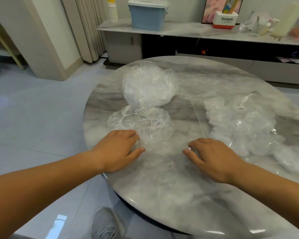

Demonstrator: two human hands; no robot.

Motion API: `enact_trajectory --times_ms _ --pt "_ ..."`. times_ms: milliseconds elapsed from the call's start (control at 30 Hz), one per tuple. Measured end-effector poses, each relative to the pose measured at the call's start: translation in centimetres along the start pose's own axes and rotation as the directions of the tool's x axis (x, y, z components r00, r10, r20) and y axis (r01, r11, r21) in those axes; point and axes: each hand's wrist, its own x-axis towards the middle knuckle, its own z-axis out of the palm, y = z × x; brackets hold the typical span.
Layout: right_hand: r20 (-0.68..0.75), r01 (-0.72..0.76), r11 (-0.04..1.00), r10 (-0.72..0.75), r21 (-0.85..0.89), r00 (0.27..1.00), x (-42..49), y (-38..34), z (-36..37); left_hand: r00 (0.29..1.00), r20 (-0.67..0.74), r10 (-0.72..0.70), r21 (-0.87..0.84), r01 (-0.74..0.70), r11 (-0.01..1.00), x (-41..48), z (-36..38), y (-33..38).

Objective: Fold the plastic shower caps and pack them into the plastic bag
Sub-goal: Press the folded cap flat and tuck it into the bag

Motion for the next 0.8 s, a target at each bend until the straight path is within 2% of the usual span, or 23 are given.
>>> enact_trajectory --times_ms 167,233,300,400,500,567,667,800 --pt "-0.037 -0.09 0.994 0.088 -0.06 0.995 -0.5 -1.0 0.5 0.99 -0.13 -0.049 -0.123 0.033 0.992 0.0 -0.9 -0.4" --pt "-0.054 -0.094 0.995 0.092 -0.042 0.994 -0.9 -1.1 0.4 0.987 -0.16 -0.028 -0.116 0.01 0.993 -0.6 -1.9 0.8" --pt "-0.115 -0.079 0.996 0.084 0.047 0.99 -1.3 -1.1 -0.1 0.973 -0.223 0.065 -0.061 -0.081 0.995 -1.2 -2.6 2.7" --pt "-0.267 -0.024 0.958 0.104 0.285 0.958 -2.1 -0.6 -1.5 0.918 -0.291 0.27 0.069 -0.262 0.963 -2.1 -2.4 5.7" --pt "-0.364 0.124 0.896 0.045 0.427 0.93 -3.6 0.2 -2.9 0.876 -0.252 0.412 0.135 -0.39 0.911 -3.0 -0.9 8.4" --pt "-0.316 0.233 0.86 -0.089 0.454 0.945 -5.3 0.4 -3.2 0.862 -0.177 0.476 0.118 -0.462 0.879 -3.5 0.4 9.5" --pt "-0.125 0.345 0.868 -0.322 0.357 0.938 -7.4 0.0 -2.2 0.836 -0.084 0.542 0.11 -0.533 0.839 -4.0 1.7 9.8" --pt "0.131 0.316 0.901 -0.366 0.297 0.921 -8.7 -0.4 -0.4 0.834 -0.056 0.549 0.01 -0.55 0.835 -4.2 1.9 8.8"
